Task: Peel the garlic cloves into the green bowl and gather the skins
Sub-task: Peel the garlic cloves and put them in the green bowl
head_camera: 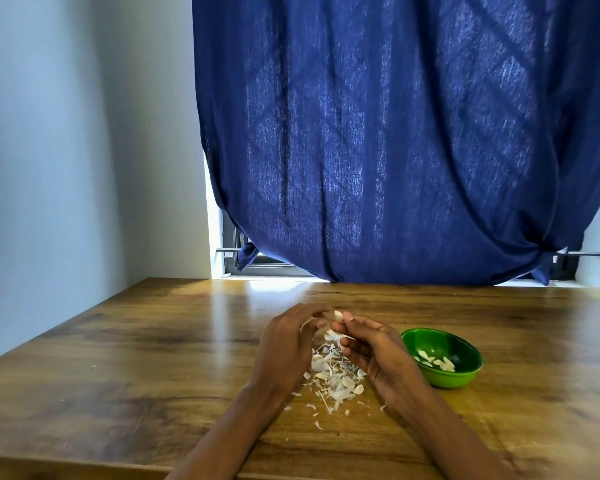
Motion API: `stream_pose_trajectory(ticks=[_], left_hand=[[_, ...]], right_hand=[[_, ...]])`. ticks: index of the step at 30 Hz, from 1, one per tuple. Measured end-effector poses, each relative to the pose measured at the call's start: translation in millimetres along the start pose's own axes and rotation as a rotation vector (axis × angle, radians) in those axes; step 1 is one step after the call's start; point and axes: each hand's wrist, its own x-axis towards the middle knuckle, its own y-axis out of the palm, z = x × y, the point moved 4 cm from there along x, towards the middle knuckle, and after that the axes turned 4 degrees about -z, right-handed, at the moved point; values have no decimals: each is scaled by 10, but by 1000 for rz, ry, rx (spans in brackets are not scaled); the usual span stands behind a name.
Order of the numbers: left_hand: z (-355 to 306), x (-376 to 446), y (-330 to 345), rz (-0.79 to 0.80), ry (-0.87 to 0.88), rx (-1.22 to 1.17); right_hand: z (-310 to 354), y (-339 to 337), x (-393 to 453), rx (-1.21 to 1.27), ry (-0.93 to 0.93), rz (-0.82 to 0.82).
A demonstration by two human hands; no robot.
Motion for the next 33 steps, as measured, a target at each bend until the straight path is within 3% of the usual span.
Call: stream_pose_trajectory(ticks=[4,13,18,26,33], left_hand=[[-34,-16,7,-20,-11,-144],[-58,-22,2,-31,-295,-356],[-27,-14,6,-40,-343,-375],[36,-2,-22,-68,-343,-330],[65,6,0,-50,-337,-275]], right_hand=[[-30,-2,9,22,39,-4],[-54,10,45,-140,14,42],[-5,-21,81,-260,-136,-23],[30,19,61,-696,-457,-83],[18,54,60,-899,-521,-10]])
